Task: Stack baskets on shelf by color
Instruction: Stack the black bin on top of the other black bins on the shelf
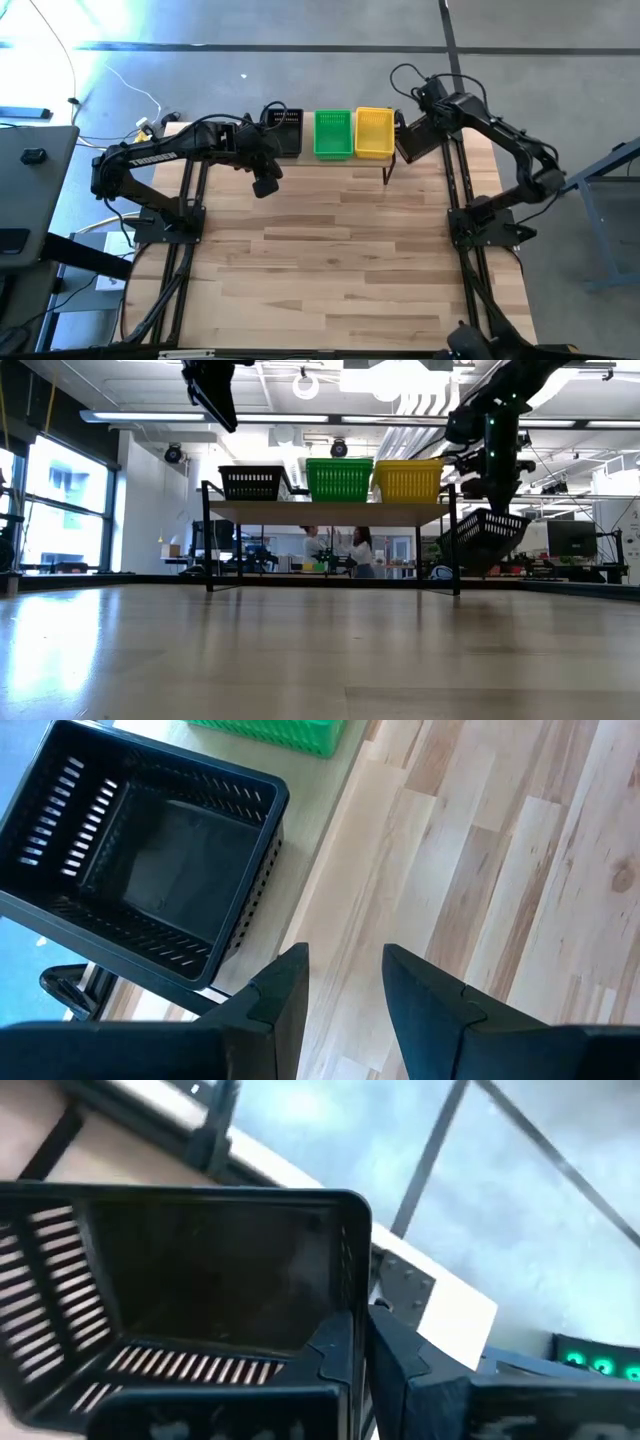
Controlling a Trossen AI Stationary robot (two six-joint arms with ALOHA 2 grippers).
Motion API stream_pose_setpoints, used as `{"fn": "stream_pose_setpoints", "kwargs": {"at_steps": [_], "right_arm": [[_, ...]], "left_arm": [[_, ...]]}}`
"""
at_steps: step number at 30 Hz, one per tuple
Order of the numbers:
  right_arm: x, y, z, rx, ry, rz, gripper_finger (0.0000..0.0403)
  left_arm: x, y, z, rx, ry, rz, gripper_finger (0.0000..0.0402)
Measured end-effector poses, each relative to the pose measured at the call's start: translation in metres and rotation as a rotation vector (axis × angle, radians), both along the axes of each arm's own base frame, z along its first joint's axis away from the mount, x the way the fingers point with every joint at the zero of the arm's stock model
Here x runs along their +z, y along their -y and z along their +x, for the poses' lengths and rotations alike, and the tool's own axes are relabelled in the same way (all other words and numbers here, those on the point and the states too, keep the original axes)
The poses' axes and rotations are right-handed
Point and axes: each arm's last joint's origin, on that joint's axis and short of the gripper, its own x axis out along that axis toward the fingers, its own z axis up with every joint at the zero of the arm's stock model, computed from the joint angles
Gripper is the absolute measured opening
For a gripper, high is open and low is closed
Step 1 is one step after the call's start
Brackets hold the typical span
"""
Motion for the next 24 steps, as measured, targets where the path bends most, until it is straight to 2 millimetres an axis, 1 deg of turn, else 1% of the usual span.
{"fn": "stream_pose_setpoints", "kwargs": {"at_steps": [8,13,19,24], "right_arm": [[0.007,0.0,0.003,-0.104,0.035,-0.107,0.0],[0.02,0.004,0.005,-0.181,0.086,-0.182,0.0],[0.04,0.009,0.007,-0.266,0.14,-0.291,0.0],[0.066,0.012,0.007,-0.327,0.168,-0.406,0.0]], "left_arm": [[0.0,0.0,0.0,0.0,0.0,0.0,0.012],[0.0,0.0,0.0,0.0,0.0,0.0,0.012],[0.0,0.0,0.0,0.0,0.0,0.0,0.012],[0.0,0.0,0.0,0.0,0.0,0.0,0.012]]}}
